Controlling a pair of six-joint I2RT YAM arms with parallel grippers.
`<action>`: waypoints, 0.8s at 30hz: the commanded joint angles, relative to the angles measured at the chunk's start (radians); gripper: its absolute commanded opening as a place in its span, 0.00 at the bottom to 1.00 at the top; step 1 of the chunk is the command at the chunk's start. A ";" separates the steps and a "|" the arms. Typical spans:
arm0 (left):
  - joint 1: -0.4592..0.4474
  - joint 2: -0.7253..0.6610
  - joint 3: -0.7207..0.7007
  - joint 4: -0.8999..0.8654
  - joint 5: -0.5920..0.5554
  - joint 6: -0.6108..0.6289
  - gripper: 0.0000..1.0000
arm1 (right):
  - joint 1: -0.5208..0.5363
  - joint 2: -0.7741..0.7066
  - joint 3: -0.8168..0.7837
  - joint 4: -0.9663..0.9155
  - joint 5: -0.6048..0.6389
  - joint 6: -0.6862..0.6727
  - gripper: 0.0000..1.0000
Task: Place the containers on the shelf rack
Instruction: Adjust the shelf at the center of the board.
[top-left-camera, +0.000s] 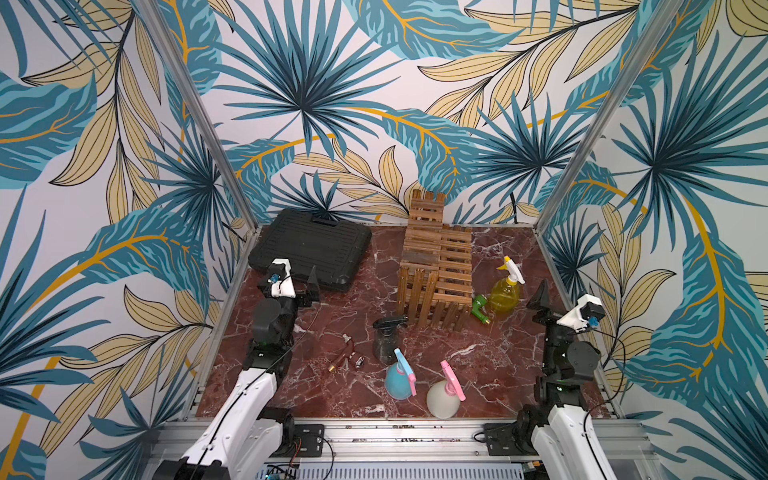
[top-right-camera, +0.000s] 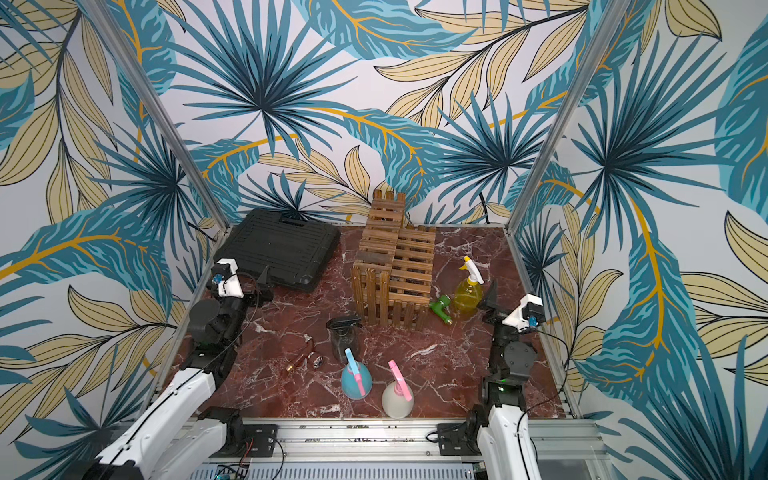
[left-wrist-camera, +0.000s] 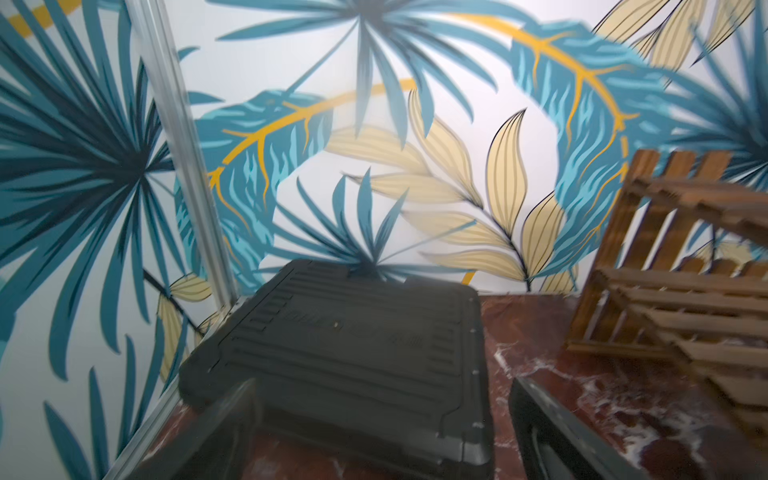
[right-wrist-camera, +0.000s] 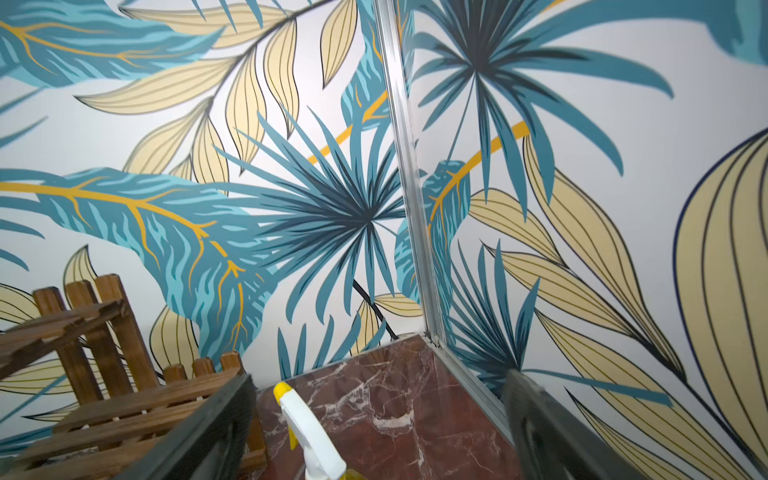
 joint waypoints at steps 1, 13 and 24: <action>-0.016 -0.037 0.135 -0.275 0.156 -0.096 1.00 | 0.003 -0.025 0.144 -0.219 -0.119 -0.014 0.99; -0.186 0.264 0.579 -0.526 0.664 -0.015 1.00 | 0.057 0.489 0.606 -0.538 -0.853 -0.086 0.96; -0.421 0.535 0.655 -0.449 0.585 0.091 1.00 | 0.273 0.634 0.589 -0.666 -0.695 -0.264 0.79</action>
